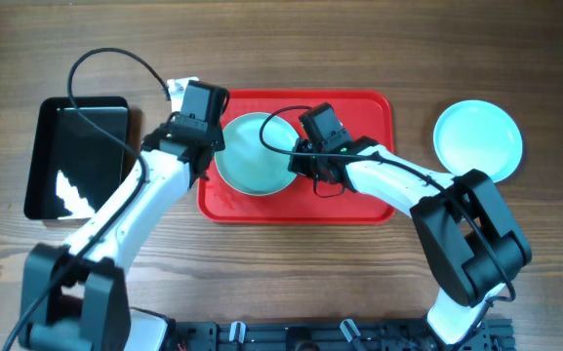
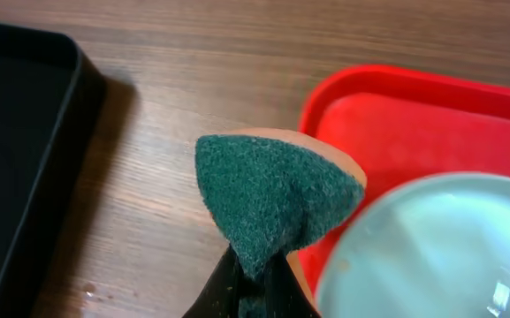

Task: Clean dirty plates on tray and stack at the side
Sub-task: 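Scrub the plate's sauce smear with the sponge while the right gripper holds it, then raise the sponge with the left gripper and lift the plate with the right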

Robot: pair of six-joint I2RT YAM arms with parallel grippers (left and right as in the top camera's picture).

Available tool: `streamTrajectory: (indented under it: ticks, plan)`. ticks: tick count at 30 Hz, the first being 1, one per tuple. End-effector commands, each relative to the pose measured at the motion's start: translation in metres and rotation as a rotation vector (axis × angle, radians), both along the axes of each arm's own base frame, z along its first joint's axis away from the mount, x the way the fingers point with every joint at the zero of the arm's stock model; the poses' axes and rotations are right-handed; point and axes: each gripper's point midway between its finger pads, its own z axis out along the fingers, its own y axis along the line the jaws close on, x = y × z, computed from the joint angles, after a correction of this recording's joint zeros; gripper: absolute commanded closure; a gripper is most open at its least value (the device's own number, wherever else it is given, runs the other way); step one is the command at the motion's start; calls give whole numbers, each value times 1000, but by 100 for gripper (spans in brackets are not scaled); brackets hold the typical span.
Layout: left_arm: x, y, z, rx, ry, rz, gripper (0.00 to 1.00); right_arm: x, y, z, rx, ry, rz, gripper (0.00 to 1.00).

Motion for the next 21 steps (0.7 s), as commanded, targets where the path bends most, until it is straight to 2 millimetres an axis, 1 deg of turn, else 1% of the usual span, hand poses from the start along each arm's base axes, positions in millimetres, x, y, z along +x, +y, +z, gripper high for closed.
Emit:
streamTrajectory:
  ticks: [1, 2, 4, 5, 7, 8, 10, 12, 13, 14, 17, 21]
  plan:
    - [-20, -30, 10, -175, 57, -102, 96, -25, -47, -49, -198, 97, -46, 96]
    - [-28, -34, 8, -202, 89, -120, 96, -24, -46, -46, -197, 90, -36, 96]
    - [-42, -37, 2, -223, 153, -135, 96, -18, -46, -34, -208, 60, -20, 96]
    - [-52, -35, -3, -218, 196, -132, 96, -15, -48, -26, -220, 41, -20, 96]
    - [-64, -30, -10, -202, 257, -120, 96, -8, -53, -5, -256, -1, -13, 96]
    - [-71, -22, -14, -200, 295, -90, 96, 3, -69, 39, -363, -79, -3, 96]
    - [-73, -21, -15, -220, 309, -87, 96, 10, -84, 68, -458, -124, -6, 96]
    - [-77, -28, -16, -268, 328, -103, 96, 15, -99, 96, -554, -164, 0, 96]
    - [-77, -31, -16, -284, 334, -111, 96, 17, -104, 106, -588, -177, 2, 96]
    - [-79, -36, -17, -307, 343, -123, 96, 19, -113, 123, -650, -193, 3, 96]
    - [-81, -42, -17, -339, 353, -139, 96, 22, -127, 153, -763, -211, 25, 96]
    - [-82, -42, -18, -341, 356, -140, 96, 23, -142, 179, -869, -225, 21, 96]
